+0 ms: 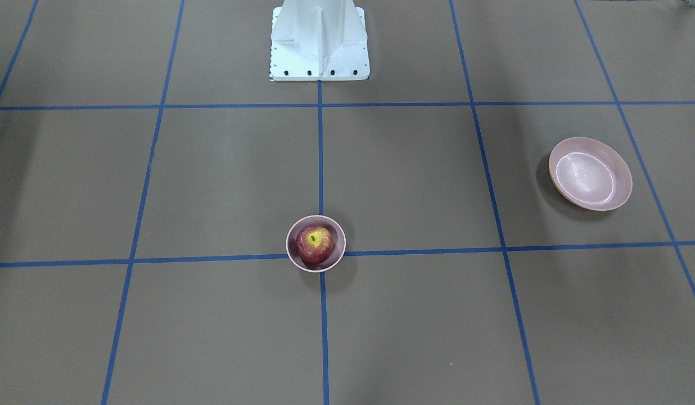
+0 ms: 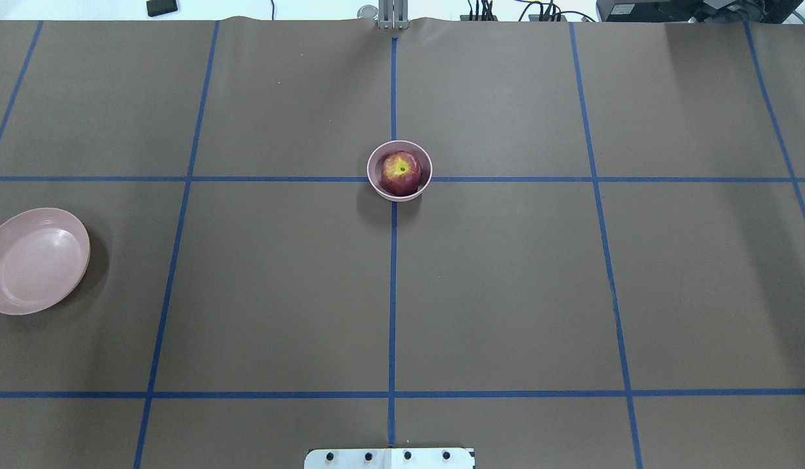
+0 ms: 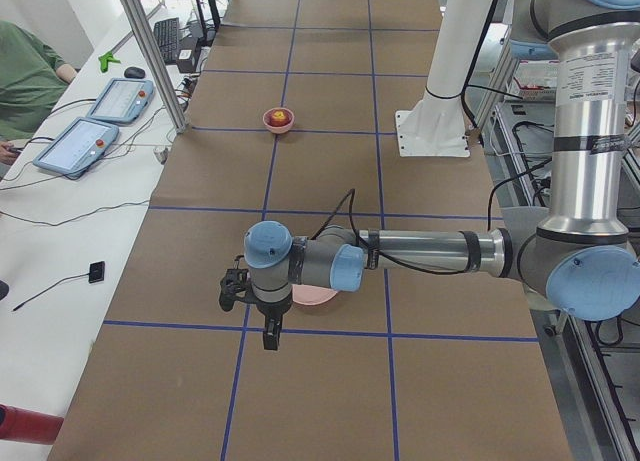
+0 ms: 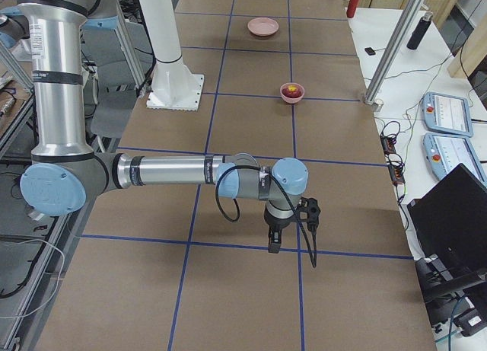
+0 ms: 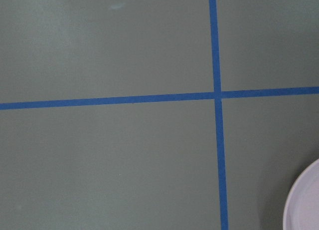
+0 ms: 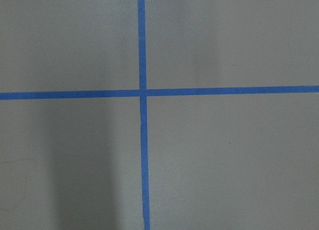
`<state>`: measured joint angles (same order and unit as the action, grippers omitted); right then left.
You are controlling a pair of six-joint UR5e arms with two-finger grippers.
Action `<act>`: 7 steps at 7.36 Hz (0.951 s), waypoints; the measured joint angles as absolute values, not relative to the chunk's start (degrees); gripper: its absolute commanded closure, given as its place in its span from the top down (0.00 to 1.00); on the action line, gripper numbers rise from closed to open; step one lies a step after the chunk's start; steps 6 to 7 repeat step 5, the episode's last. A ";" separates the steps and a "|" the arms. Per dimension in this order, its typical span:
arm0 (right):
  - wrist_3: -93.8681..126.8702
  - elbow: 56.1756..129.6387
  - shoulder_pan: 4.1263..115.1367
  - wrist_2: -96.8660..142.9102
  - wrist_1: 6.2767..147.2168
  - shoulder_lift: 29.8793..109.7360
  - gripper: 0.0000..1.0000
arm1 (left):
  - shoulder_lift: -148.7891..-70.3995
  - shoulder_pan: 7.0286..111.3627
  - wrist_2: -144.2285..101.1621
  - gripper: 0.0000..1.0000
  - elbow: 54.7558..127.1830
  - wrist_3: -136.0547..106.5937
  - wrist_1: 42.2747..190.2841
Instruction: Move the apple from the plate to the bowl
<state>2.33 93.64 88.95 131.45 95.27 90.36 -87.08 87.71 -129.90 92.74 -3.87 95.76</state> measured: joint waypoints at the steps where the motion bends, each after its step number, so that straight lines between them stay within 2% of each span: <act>1: 2.30 93.50 88.92 131.53 95.39 90.40 1.00 | -86.83 87.75 -130.25 0.98 93.23 -3.76 95.22; 7: 2.31 93.47 88.94 131.68 95.45 90.41 1.00 | -86.66 87.87 -130.59 0.98 93.53 -3.69 94.87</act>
